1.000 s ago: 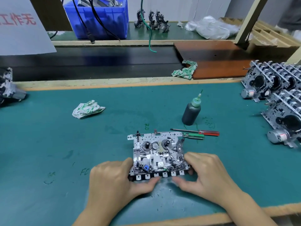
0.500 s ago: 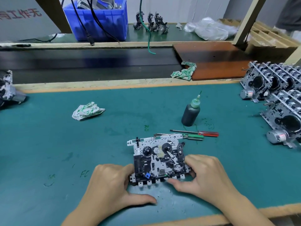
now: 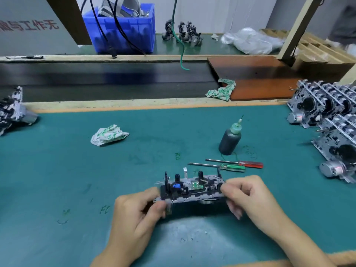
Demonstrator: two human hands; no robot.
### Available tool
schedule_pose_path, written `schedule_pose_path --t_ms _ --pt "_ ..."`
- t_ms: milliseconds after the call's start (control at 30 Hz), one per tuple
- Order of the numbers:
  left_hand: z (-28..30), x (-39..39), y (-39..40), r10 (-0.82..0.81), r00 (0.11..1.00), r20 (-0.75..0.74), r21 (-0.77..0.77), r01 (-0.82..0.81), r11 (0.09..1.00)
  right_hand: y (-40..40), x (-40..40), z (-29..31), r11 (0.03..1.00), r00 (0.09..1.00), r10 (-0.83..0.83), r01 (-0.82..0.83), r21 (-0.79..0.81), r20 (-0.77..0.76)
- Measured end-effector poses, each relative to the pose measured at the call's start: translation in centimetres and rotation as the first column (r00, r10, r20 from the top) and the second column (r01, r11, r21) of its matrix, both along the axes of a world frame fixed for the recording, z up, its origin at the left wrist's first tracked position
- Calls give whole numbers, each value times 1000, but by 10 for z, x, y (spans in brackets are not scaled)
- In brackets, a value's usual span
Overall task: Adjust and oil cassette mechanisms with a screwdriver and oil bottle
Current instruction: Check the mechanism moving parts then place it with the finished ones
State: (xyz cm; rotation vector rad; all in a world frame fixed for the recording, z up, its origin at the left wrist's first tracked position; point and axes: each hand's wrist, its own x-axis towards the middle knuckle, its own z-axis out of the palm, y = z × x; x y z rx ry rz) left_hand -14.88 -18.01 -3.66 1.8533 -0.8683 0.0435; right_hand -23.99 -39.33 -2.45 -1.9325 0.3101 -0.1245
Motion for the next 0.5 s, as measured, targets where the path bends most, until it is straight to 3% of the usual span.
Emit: schedule_pose_path --t_ms 100,200,333,400,433,500 --pt "4 5 -7 70 981 -182 -25 -76 997 6 7 6 991 994 -71 80 106 -85" --pt "8 15 -7 53 928 -369 58 -34 998 12 12 10 993 983 -93 103 61 -157" --pt "11 23 2 77 960 -270 209 -19 978 13 10 10 995 989 -95 96 4 -116" --pt "13 25 7 148 989 -18 349 -132 928 9 5 6 991 994 -103 100 -86 -29" --pt "16 26 8 170 981 93 352 -192 916 5 2 3 978 993 -111 115 -176 30" --pt "24 26 6 163 982 95 219 -180 959 -1 0 2 944 987 -100 135 -302 129"
